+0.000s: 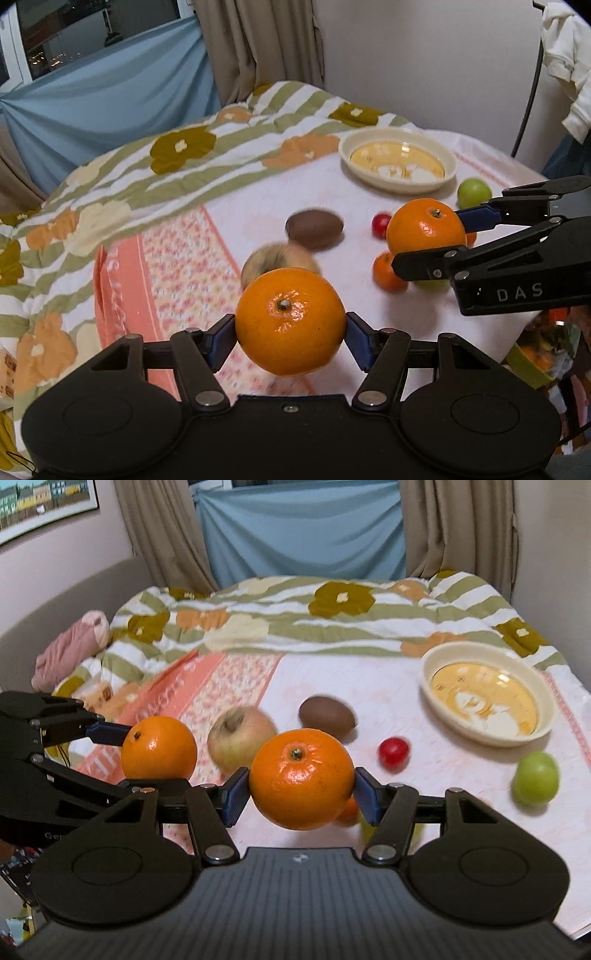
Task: Organize fruits
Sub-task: 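Carry both oranges to the white bowl with both tools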
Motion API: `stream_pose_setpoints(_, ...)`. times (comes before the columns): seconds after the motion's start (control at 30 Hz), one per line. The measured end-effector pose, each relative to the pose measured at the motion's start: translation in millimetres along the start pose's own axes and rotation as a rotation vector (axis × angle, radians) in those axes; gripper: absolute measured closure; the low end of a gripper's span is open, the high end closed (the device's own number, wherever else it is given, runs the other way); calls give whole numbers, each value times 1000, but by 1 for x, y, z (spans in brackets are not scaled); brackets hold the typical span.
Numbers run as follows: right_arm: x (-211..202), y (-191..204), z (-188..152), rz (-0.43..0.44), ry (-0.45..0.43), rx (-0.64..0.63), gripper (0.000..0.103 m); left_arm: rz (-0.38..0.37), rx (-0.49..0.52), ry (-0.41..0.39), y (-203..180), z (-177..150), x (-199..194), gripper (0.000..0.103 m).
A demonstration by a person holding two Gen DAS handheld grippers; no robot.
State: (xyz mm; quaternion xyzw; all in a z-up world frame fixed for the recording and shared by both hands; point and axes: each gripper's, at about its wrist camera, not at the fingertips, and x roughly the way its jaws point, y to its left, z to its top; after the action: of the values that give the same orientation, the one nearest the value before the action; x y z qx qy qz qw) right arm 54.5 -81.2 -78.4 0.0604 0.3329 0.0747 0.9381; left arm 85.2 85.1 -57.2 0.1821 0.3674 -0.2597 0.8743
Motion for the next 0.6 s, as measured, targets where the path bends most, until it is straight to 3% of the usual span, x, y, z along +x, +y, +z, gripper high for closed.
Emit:
stream_pose_setpoints(0.27,-33,-65,32,25,-30,-99,28,54,-94,-26,-45,50,-3,36)
stream_pose_setpoints(0.6,-42,-172,73,64,-43,-199,28,105,-188,-63,-106,118,30,36)
